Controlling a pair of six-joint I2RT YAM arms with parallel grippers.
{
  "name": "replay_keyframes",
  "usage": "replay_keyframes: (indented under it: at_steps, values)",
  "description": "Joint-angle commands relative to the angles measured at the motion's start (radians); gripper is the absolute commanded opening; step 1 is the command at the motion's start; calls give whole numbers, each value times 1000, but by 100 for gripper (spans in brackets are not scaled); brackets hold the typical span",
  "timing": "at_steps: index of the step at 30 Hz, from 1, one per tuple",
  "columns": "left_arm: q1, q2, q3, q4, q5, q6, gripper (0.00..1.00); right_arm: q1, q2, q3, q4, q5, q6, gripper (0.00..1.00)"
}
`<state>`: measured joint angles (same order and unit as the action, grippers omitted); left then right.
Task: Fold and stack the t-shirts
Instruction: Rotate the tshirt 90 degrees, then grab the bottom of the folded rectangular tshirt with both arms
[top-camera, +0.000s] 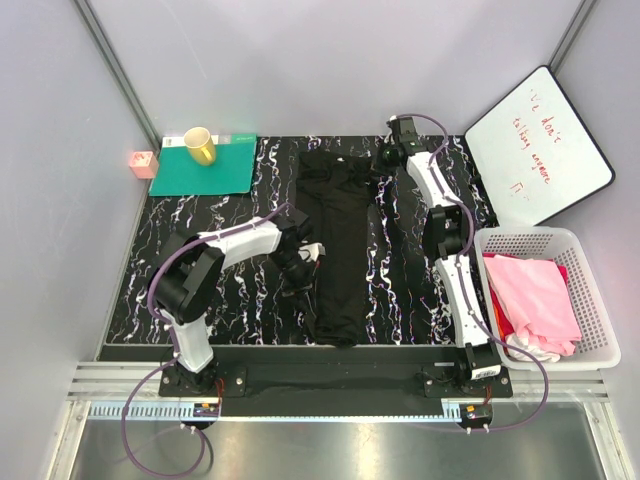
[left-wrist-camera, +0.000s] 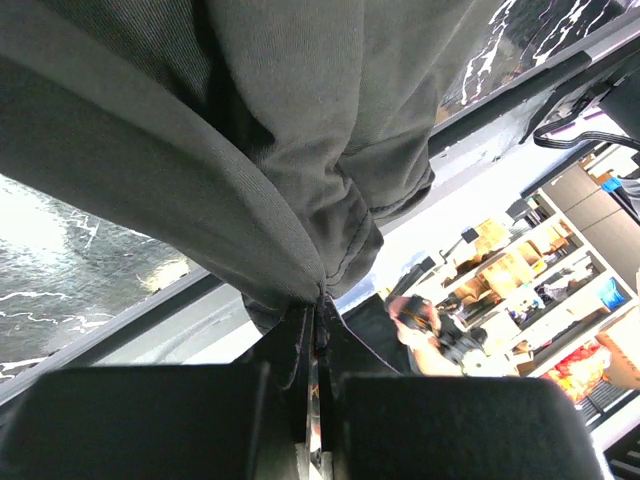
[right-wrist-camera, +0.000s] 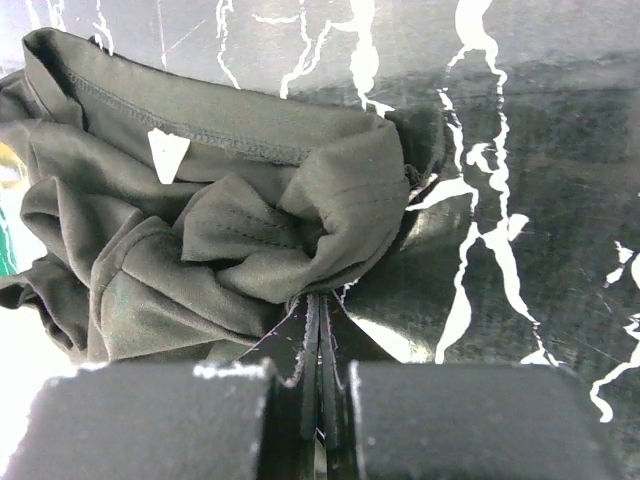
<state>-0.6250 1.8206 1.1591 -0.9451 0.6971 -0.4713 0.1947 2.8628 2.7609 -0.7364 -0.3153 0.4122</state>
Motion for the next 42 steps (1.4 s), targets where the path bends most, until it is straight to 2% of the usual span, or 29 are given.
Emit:
replay_keyframes:
  at_steps: [1, 4, 5, 7, 8, 9, 10, 11, 12, 17, 19, 20, 22, 27, 28, 30, 33, 36, 42]
  values:
    - [1, -56, -2, -26, -25, -3, 0, -1, -74, -70, -9, 86, -61, 0]
    - [4, -69, 14, -98, -137, 6, 0, -23, -193, -154, -23, 111, -76, 0]
    - [4, -70, 20, -147, -169, 19, 3, -29, -257, -179, -32, 111, -79, 3]
    - [7, -76, 34, -187, -243, 40, 19, -43, -324, -260, -50, 82, -93, 9]
    - [8, -78, 39, -217, -272, 45, 31, -46, -389, -289, -75, 67, -96, 16]
    - [11, -80, 39, -228, -281, 49, 64, -49, -422, -353, -86, 44, -107, 20]
    - [11, -83, 42, -241, -288, 57, 75, -51, -488, -391, -98, 4, -111, 26]
    - [13, -84, 47, -244, -298, 62, 85, -51, -522, -427, -130, -11, -118, 40]
    - [13, -86, 53, -248, -304, 65, 99, -52, -557, -508, -141, -46, -121, 46]
    - [34, -95, 96, -267, -366, 88, 99, -54, -810, -809, -176, -183, -93, 77]
    - [53, -122, 94, -239, -380, 82, 99, -52, -917, -966, -173, -258, -64, 97]
    - [59, -135, 76, -221, -378, 79, 99, -52, -953, -1018, -173, -284, -49, 100]
    - [94, -179, 36, -132, -351, 47, 99, -52, -1044, -1162, -173, -332, -49, 100]
    - [214, -296, -223, 150, -145, -93, 99, -54, -1191, -1482, -135, -485, -1, 100]
    - [222, -300, -252, 222, -127, -99, 99, -52, -1239, -1535, -77, -507, 22, 100]
    - [232, -300, -311, 261, -107, -116, 99, -51, -1299, -1681, -14, -534, 98, 99]
    - [232, -322, -378, 371, -51, -142, 99, -44, -1419, -1872, 130, -556, 230, 83]
    - [232, -334, -443, 439, -4, -161, 99, -5, -1534, -2047, 261, -539, 348, 77]
    - [238, -383, -562, 502, -1, -151, 98, 147, -1717, -2311, 516, -424, 603, 80]
